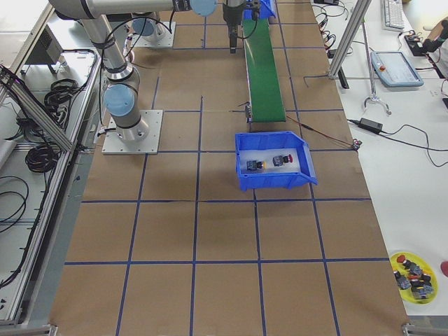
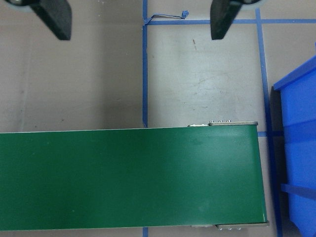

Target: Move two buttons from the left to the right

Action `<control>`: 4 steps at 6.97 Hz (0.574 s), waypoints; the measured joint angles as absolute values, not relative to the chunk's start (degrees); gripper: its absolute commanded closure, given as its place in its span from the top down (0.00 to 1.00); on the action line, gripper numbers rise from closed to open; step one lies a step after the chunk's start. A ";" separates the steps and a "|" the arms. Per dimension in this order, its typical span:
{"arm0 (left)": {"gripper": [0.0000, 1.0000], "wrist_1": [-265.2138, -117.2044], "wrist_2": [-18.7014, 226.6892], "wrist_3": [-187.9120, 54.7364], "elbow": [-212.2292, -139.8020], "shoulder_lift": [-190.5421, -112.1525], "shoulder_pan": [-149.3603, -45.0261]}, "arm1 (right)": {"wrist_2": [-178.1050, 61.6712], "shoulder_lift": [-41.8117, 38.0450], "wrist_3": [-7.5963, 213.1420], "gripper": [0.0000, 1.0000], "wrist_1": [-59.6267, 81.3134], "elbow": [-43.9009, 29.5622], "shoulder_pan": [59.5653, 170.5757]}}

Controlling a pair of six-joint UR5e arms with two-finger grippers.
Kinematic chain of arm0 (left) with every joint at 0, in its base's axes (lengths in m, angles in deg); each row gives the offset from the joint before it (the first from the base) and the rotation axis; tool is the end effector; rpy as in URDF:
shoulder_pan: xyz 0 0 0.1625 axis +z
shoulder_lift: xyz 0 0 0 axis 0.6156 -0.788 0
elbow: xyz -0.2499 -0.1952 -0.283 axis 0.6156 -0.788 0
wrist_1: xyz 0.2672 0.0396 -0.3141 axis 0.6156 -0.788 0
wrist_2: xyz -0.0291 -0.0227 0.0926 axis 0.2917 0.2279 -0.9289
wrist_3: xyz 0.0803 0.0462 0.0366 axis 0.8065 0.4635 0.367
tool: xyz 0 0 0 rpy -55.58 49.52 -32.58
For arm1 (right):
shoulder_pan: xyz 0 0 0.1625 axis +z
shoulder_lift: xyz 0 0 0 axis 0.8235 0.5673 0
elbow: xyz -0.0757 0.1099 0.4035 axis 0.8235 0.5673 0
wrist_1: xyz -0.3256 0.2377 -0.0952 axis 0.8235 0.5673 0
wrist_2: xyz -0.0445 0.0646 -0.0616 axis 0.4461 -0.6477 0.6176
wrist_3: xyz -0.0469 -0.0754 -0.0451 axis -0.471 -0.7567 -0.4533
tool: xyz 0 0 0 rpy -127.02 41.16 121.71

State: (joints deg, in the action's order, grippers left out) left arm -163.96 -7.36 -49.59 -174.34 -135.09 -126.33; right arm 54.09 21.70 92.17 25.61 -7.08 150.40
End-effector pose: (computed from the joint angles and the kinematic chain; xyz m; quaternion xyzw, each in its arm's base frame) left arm -0.1185 -0.5171 0.4663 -0.0052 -0.9999 -0.0145 0.0021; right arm 0.1747 -0.4568 0.4948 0.0081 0.9998 -0.0175 0.0080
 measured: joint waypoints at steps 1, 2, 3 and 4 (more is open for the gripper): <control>1.00 -163.96 -7.36 -49.63 -174.34 -135.09 -126.33 | 54.02 21.62 92.18 1.00 25.65 -7.08 150.39; 1.00 -163.96 -7.36 -49.65 -174.33 -135.09 -126.33 | 53.94 21.43 92.22 1.00 25.71 -6.95 150.40; 1.00 -163.96 -7.37 -49.66 -174.31 -135.09 -126.33 | 53.92 21.20 92.24 1.00 25.77 -6.55 150.36; 1.00 -163.96 -7.36 -49.66 -174.31 -135.09 -126.33 | 53.99 21.07 92.25 1.00 25.76 -5.97 150.31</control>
State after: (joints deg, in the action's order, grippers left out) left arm -163.96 -7.36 -49.66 -174.31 -135.09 -126.33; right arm 53.99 21.07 92.25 25.76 -5.97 150.31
